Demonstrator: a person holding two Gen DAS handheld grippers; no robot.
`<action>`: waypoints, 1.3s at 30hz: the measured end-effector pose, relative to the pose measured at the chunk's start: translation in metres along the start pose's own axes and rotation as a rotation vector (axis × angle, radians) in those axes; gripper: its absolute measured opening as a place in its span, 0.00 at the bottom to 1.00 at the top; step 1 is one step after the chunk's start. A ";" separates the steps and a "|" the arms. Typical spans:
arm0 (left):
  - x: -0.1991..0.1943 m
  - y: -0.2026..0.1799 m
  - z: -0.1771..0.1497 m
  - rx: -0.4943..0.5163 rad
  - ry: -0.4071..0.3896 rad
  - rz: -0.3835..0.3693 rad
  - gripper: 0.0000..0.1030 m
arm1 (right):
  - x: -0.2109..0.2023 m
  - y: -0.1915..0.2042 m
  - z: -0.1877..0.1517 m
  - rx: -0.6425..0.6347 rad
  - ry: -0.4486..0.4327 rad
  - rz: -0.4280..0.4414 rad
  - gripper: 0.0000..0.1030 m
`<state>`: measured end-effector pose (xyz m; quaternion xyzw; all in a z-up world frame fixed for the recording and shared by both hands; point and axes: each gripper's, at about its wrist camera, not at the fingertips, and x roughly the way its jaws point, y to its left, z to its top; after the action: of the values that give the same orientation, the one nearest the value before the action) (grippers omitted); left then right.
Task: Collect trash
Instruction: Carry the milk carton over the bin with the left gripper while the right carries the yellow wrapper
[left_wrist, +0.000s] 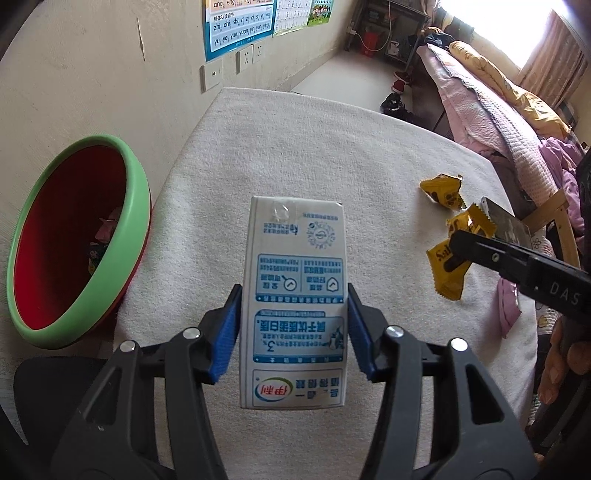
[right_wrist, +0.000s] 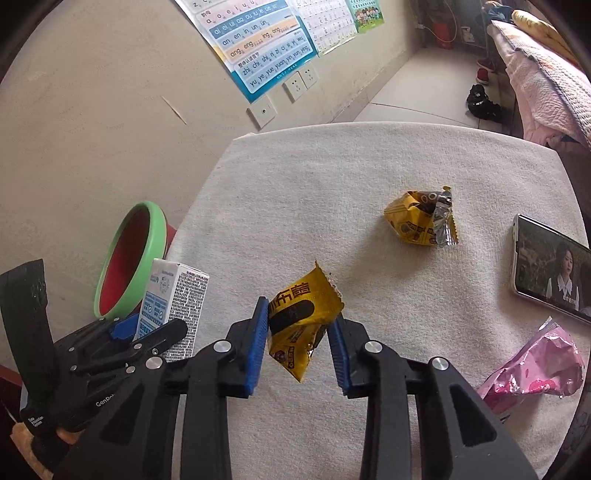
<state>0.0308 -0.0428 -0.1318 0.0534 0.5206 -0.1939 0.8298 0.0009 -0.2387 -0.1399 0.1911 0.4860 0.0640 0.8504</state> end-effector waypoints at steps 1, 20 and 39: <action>-0.001 0.001 0.001 -0.002 -0.002 -0.001 0.50 | 0.000 0.004 0.000 -0.009 0.001 0.003 0.30; -0.043 0.056 0.015 -0.068 -0.126 0.068 0.50 | 0.010 0.063 -0.007 -0.128 0.017 0.083 0.30; -0.071 0.155 0.014 -0.195 -0.196 0.167 0.50 | 0.057 0.173 0.014 -0.243 0.069 0.205 0.32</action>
<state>0.0743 0.1145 -0.0806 -0.0033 0.4472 -0.0771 0.8911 0.0559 -0.0664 -0.1122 0.1333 0.4816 0.2152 0.8390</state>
